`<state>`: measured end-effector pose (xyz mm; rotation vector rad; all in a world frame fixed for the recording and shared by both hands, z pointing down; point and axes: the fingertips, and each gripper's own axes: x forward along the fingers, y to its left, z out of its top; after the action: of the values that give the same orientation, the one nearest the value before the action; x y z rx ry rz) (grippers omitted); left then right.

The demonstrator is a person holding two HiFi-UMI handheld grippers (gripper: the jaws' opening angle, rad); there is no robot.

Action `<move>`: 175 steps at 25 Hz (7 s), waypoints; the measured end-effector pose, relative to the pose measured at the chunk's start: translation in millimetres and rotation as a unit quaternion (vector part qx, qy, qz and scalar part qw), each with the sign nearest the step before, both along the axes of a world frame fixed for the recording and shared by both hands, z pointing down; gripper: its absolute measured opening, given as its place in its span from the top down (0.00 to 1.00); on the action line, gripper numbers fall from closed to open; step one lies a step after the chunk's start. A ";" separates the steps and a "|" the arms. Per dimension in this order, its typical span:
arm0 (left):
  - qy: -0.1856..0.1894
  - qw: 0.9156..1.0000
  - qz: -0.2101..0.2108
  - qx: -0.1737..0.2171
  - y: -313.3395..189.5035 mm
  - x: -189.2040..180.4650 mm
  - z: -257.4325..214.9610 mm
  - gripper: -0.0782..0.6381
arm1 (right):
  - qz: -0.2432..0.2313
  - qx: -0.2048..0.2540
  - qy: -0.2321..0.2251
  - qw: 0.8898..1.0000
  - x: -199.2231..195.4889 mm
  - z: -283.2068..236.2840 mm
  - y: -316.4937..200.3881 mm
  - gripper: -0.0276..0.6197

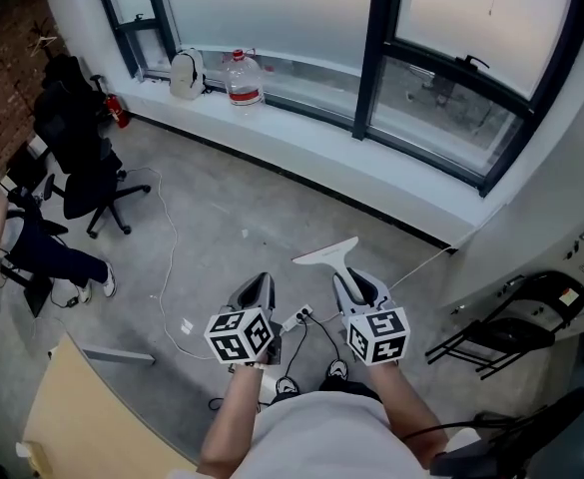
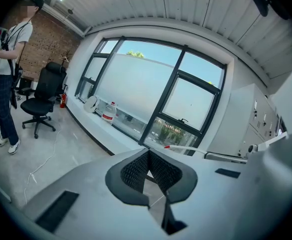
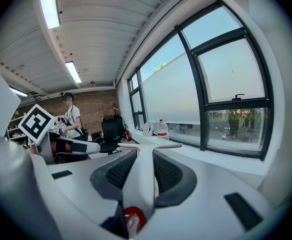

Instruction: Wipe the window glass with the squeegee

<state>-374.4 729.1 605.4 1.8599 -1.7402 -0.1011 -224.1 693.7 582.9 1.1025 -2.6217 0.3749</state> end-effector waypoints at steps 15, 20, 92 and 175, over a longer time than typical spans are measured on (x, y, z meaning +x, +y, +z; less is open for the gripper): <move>-0.002 0.999 0.033 0.001 -1.7 14.5 -7.6 0.89 | 0.024 -0.002 -0.003 1.000 6.9 -5.0 2.3 0.82; 0.000 0.998 0.064 0.005 -14.6 38.5 -9.1 0.89 | 0.044 -0.002 -0.002 0.999 25.0 -5.3 -4.6 0.82; 0.023 0.924 0.381 0.012 -388.4 364.6 -16.7 0.89 | 0.357 0.034 -0.027 0.933 334.2 -29.8 -302.5 0.82; 0.011 0.771 0.582 0.259 -947.7 652.3 -314.2 0.89 | 0.500 0.333 0.006 0.800 569.8 -288.2 -847.1 0.82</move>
<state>277.8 -218.6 291.2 2.9818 -0.2530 -0.1099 345.6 -153.3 294.7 2.6550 -1.9038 -0.4358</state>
